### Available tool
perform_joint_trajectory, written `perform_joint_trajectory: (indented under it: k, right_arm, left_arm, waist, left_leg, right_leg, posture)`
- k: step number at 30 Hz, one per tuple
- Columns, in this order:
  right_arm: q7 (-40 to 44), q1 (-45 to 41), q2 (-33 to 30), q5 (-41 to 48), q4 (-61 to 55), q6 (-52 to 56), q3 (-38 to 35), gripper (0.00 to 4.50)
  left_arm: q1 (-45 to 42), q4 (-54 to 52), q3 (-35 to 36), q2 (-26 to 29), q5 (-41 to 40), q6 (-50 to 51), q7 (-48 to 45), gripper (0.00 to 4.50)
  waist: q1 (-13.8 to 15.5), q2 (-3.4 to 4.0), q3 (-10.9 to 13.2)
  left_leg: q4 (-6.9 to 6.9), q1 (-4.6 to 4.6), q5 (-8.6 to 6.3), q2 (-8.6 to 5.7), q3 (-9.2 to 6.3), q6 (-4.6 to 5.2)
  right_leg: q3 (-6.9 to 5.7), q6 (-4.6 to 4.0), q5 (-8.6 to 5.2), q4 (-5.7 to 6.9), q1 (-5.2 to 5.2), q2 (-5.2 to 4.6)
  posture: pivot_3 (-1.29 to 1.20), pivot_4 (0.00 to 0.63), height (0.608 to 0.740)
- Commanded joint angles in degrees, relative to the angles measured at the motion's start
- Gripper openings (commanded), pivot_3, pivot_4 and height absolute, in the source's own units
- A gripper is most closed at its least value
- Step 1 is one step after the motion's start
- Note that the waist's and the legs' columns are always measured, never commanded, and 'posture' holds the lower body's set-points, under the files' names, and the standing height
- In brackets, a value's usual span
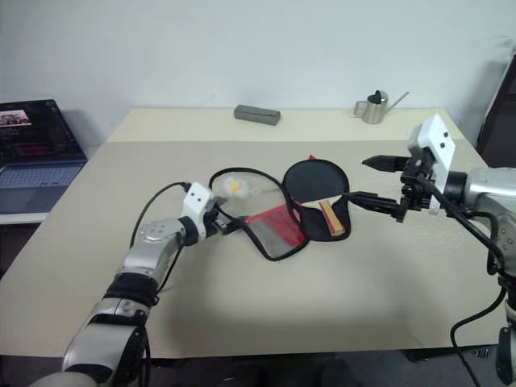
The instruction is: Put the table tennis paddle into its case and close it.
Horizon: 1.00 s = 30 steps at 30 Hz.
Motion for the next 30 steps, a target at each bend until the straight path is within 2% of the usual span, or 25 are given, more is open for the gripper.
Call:
perform_joint_trajectory:
  k: [1,9,19,30]
  right_arm:
    - [-0.3,0.6,-0.9,1.4,-2.0,-1.0,-2.9,4.48]
    - [-1.5,3.4,-1.5,3.2,-4.1,-0.3,-4.3,4.48]
    - [-4.2,5.4,-1.7,5.1,-6.2,1.3,-5.7,4.48]
    - [-11.8,6.3,1.5,6.9,-6.3,5.8,-5.1,4.48]
  left_arm:
    - [-5.6,-1.2,-0.3,-2.9,-0.8,-2.3,-1.3,4.5]
    - [-14.1,1.1,-1.8,-9.6,-0.5,-4.6,-4.3,4.5]
    - [-19.9,16.4,-4.0,-16.8,3.2,-12.0,-1.9,4.5]
    - [-20.8,21.4,-2.9,-17.3,4.2,-15.6,0.7,4.5]
  waist:
    - [0.1,-0.04,0.0]
    - [0.2,-0.1,0.1]
    - [0.1,-0.14,0.1]
    - [0.2,-0.22,0.1]
  left_leg:
    - [0.01,-0.01,0.0,-0.01,0.0,0.0]
    - [0.06,-0.06,0.05,-0.04,0.04,-0.08]
    - [0.07,-0.04,0.05,-0.03,0.23,-0.08]
    - [0.07,-0.05,0.05,-0.05,0.23,-0.08]
  right_leg:
    - [-0.01,0.0,0.0,0.0,0.0,0.0]
    - [-0.02,0.02,0.01,-0.02,0.01,-0.03]
    - [-0.01,0.02,0.01,0.0,0.01,-0.02]
    - [0.0,0.03,0.01,0.01,0.0,-0.02]
  posture:
    - [0.0,0.15,0.74]
    - [0.0,0.15,0.74]
    - [0.0,0.15,0.74]
    - [0.0,0.15,0.74]
